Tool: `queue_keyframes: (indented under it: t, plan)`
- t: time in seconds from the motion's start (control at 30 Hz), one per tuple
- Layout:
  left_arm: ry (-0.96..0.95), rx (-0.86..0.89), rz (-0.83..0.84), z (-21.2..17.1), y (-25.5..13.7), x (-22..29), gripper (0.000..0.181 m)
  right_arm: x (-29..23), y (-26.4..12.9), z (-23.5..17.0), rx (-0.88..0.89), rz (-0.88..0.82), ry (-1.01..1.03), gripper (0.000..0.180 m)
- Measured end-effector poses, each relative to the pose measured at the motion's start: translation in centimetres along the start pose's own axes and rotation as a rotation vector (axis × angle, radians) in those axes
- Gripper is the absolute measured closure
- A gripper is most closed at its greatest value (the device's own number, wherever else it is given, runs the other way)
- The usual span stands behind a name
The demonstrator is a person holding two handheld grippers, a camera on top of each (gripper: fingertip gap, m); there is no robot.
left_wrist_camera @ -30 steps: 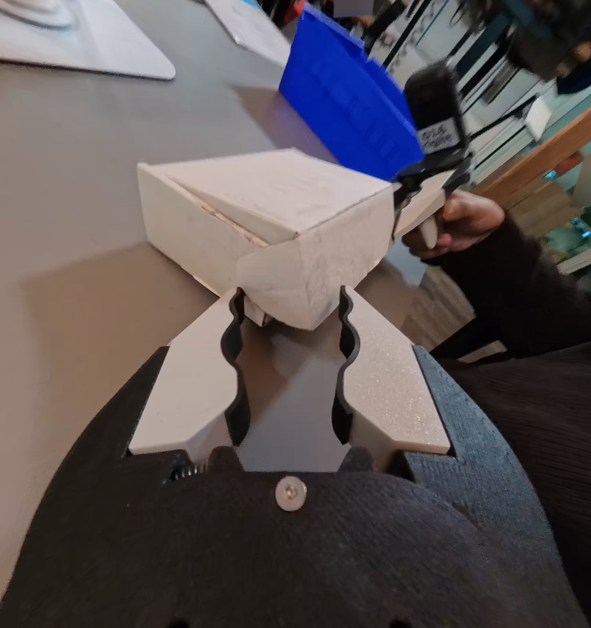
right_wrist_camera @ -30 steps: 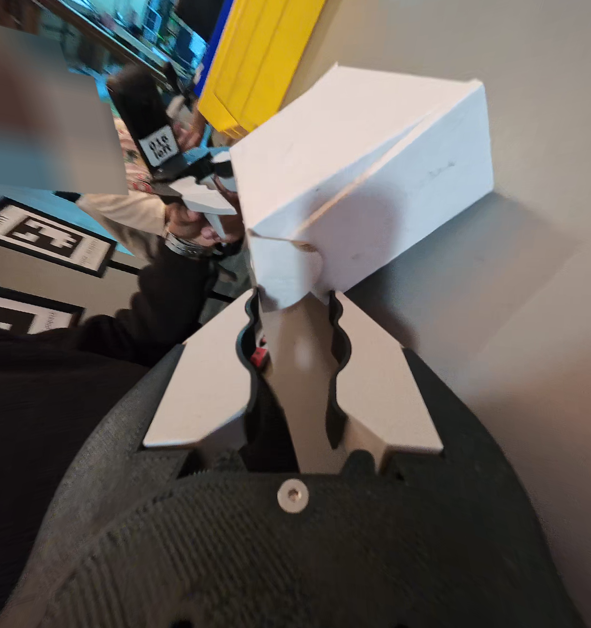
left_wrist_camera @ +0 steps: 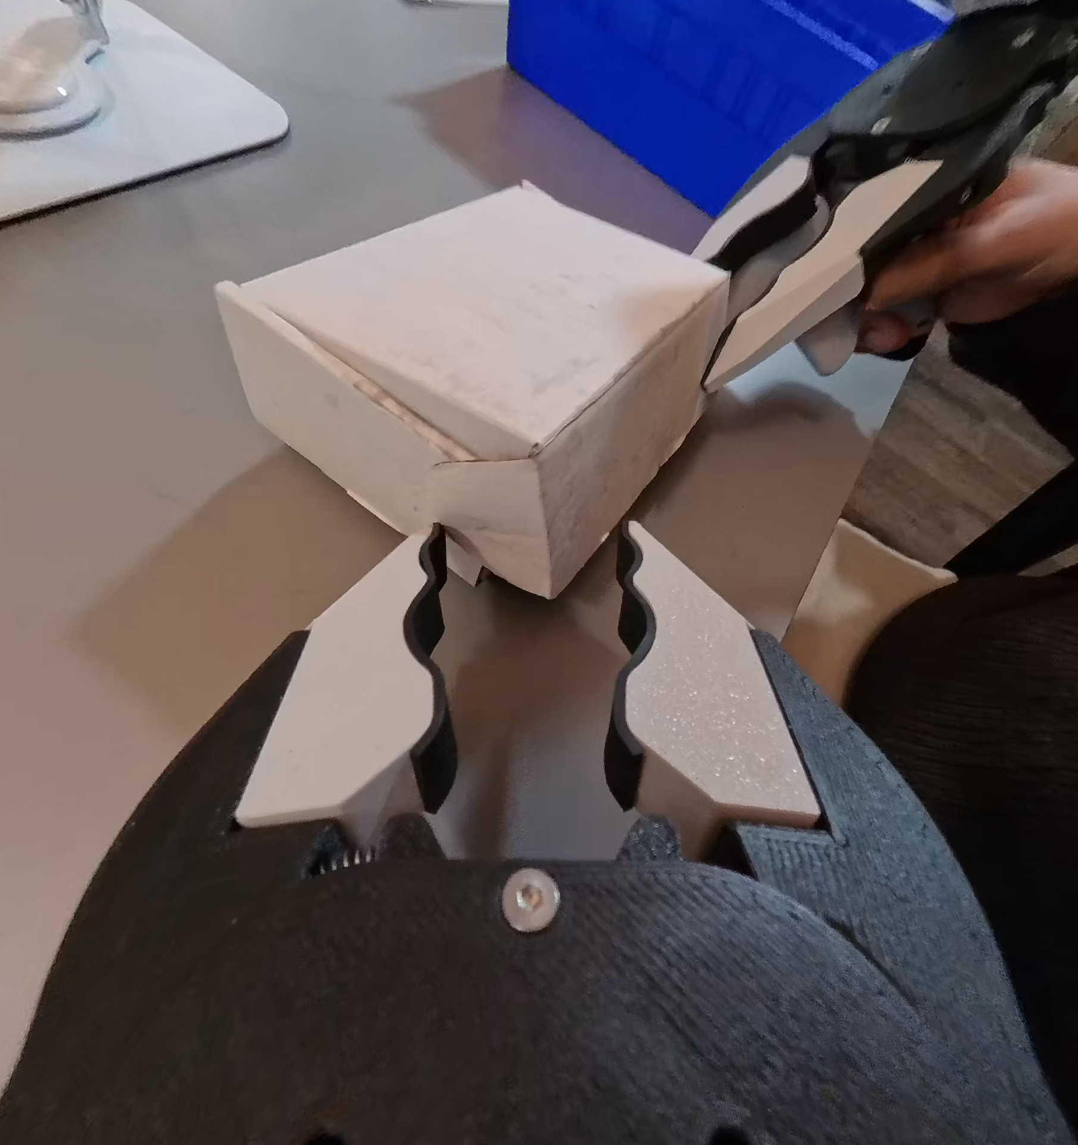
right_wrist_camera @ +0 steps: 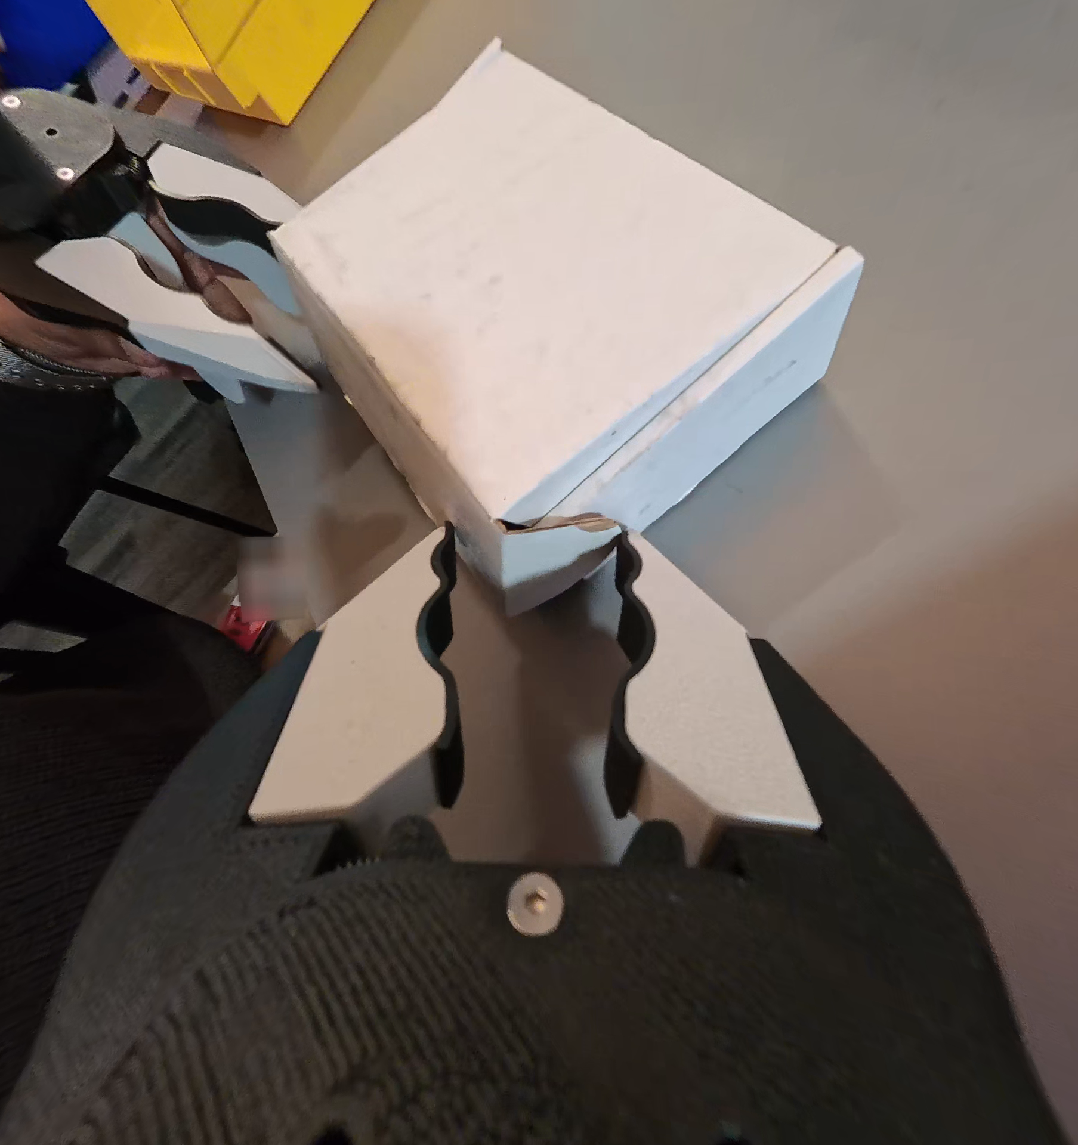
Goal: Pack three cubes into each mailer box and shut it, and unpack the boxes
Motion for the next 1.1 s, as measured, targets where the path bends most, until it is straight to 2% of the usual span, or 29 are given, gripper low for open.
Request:
queue_keyframes:
  t: [0.2,0.6,0.7,0.93,1.1]
  plan:
    - [-0.075,0.123,0.011,0.6,-1.1,-0.8,0.128,-0.2,-0.3,0.3,0.036,0.111,0.059,0.13]
    - [0.029,0.008,0.089,-0.2,-0.1,-0.6,0.103,-0.2,-1.8,1.3,0.167,0.384,0.205,0.139]
    - [0.122,-0.013,0.145,-0.1,0.2,-0.2,0.096,0.1,-1.9,1.3,0.175,0.375,0.206,0.137]
    - [0.468,-0.084,0.467,0.7,0.8,0.2,0.075,0.2,-1.3,1.1,0.157,0.339,0.201,0.131]
    - [0.737,-0.105,0.466,1.0,1.9,2.8,0.074,0.6,-1.5,1.2,0.194,0.388,0.274,0.135]
Point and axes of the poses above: each gripper's, where its closed fingertips meet, y out along the fingers, z out of its top, x = y × z across the jaws, the point moved 9 cm from there along -y, back along the fingers, and after that the axes turned 12 degrees about y, right-handed, at the moved point
